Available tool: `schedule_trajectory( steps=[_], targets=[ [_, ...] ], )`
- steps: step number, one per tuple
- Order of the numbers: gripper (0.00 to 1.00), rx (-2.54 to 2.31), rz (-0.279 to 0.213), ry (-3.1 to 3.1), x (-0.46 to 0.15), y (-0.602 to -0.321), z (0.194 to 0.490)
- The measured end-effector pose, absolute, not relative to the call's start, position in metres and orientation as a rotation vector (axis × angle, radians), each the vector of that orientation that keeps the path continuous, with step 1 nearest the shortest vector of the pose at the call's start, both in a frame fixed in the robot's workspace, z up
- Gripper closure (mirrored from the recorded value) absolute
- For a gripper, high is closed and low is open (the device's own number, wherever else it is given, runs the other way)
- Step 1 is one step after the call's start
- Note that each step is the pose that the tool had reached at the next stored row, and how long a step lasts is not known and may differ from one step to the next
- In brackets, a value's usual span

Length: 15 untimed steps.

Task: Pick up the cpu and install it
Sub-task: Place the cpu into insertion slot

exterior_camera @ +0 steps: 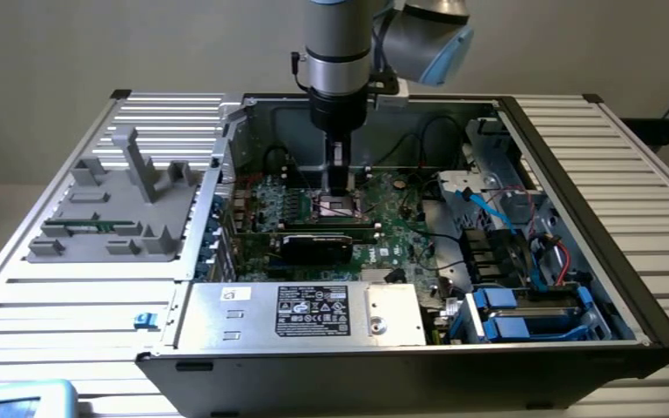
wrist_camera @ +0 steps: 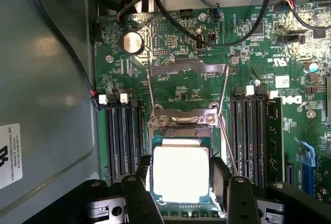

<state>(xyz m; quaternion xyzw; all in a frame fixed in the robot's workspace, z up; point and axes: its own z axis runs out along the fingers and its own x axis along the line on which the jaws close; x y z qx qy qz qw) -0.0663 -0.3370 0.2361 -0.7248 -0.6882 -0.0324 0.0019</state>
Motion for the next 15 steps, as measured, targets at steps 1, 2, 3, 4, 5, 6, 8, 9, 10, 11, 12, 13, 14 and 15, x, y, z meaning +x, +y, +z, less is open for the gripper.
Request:
schedule_trajectory(
  steps=[1, 2, 3, 4, 5, 6, 8, 9, 10, 11, 12, 13, 14, 15],
  targets=[
    [0.44, -2.267, -0.102, -2.168, -0.0666, -0.337, 0.2353],
    [0.44, -2.261, -0.104, -2.175, -0.0669, -0.337, 0.2344],
    [0.44, -2.256, -0.106, -2.181, -0.0674, -0.337, 0.2335],
    [0.44, -2.252, -0.107, -2.187, -0.068, -0.337, 0.2326],
    [0.44, -2.249, -0.11, -2.192, -0.0686, -0.337, 0.2317],
    [0.44, -2.247, -0.113, -2.196, -0.0691, -0.337, 0.2307],
    [0.44, -2.246, -0.115, -2.199, -0.0697, -0.337, 0.2295],
    [0.44, -2.246, -0.115, -2.199, -0.0697, -0.337, 0.2295],
    [0.44, -2.246, -0.115, -2.199, -0.0697, -0.337, 0.2295],
    [0.44, -2.246, -0.115, -2.199, -0.0697, -0.337, 0.2295],
    [0.44, -2.246, -0.115, -2.199, -0.0697, -0.337, 0.2295],
    [0.44, -2.246, -0.115, -2.199, -0.0697, -0.337, 0.2295],
    [0.44, -2.246, -0.115, -2.199, -0.0699, -0.337, 0.2294],
    [0.44, -2.246, -0.116, -2.199, -0.0704, -0.3369, 0.2293]
  ],
)
